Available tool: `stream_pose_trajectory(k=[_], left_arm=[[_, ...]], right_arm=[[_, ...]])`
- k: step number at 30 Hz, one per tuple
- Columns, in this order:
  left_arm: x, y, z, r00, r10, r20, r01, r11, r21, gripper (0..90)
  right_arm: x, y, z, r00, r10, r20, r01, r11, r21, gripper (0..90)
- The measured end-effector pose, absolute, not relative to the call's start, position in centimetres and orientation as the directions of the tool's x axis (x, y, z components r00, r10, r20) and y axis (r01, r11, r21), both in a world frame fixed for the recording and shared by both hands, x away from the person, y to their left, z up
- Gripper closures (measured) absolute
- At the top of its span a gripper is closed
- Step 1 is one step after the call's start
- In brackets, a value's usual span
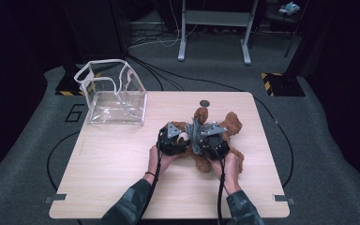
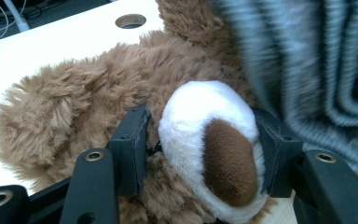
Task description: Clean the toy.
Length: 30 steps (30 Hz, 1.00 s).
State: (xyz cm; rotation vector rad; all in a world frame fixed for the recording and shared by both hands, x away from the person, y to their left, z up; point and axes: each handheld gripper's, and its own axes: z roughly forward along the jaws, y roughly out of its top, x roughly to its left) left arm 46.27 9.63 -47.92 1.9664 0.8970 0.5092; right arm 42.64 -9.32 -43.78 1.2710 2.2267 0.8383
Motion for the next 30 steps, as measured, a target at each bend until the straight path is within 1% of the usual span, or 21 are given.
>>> stream_pose_trajectory(k=[1, 4, 7, 9, 11, 14, 17, 18, 22, 26, 28, 29, 30], left_arm=[[46.3, 9.6, -47.9, 0.654, 0.757, 0.004, 0.391, -0.342, 0.855, 44.2], [46.3, 9.6, -47.9, 0.656, 0.755, 0.001, 0.392, -0.342, 0.854, 44.2], [46.3, 9.6, -47.9, 0.655, 0.755, 0.002, 0.391, -0.342, 0.854, 44.2], [46.3, 9.6, -47.9, 0.655, 0.756, 0.002, 0.392, -0.343, 0.854, 44.2], [46.3, 9.7, -47.9, 0.656, 0.754, 0.002, 0.394, -0.345, 0.852, 44.2], [46.3, 9.6, -47.9, 0.654, 0.756, 0.002, 0.392, -0.341, 0.854, 44.2], [46.3, 9.6, -47.9, 0.653, 0.757, 0.002, 0.393, -0.341, 0.854, 44.2], [46.3, 9.6, -47.9, 0.653, 0.757, 0.003, 0.392, -0.341, 0.854, 44.2], [46.3, 9.6, -47.9, 0.654, 0.757, 0.003, 0.392, -0.342, 0.854, 44.2], [46.3, 9.5, -47.9, 0.654, 0.757, 0.005, 0.390, -0.343, 0.855, 44.2], [46.3, 9.5, -47.9, 0.653, 0.758, 0.004, 0.391, -0.341, 0.855, 44.2], [46.3, 9.5, -47.9, 0.653, 0.758, 0.005, 0.390, -0.342, 0.855, 44.2], [46.3, 9.5, -47.9, 0.651, 0.759, 0.002, 0.392, -0.339, 0.855, 44.2]], right_arm=[[42.5, -9.9, -43.8, -0.470, 0.881, -0.059, 0.621, 0.377, 0.687, 72.6], [42.1, -11.5, -44.0, -0.447, 0.893, -0.054, 0.634, 0.359, 0.685, 72.6], [41.7, -13.0, -44.2, -0.420, 0.905, -0.064, 0.640, 0.346, 0.687, 72.5], [41.5, -13.5, -44.2, -0.420, 0.905, -0.068, 0.638, 0.348, 0.686, 72.2], [41.3, -14.2, -43.7, -0.416, 0.908, -0.043, 0.637, 0.324, 0.700, 72.1], [41.3, -15.7, -42.0, -0.385, 0.922, -0.049, 0.597, 0.289, 0.748, 72.2], [42.2, -16.9, -40.8, -0.356, 0.934, -0.027, 0.588, 0.246, 0.771, 72.2], [42.5, -16.9, -40.7, -0.355, 0.935, -0.023, 0.596, 0.245, 0.765, 72.2], [44.0, -16.6, -41.9, -0.335, 0.940, -0.064, 0.637, 0.276, 0.720, 72.7], [45.3, -17.7, -43.6, -0.307, 0.952, 0.003, 0.678, 0.216, 0.703, 73.2], [45.8, -18.2, -44.2, -0.287, 0.958, -0.012, 0.694, 0.217, 0.686, 73.6], [46.0, -18.3, -44.5, -0.276, 0.961, 0.001, 0.710, 0.203, 0.675, 73.7], [46.4, -18.7, -44.9, -0.274, 0.962, -0.016, 0.711, 0.214, 0.669, 73.8]])
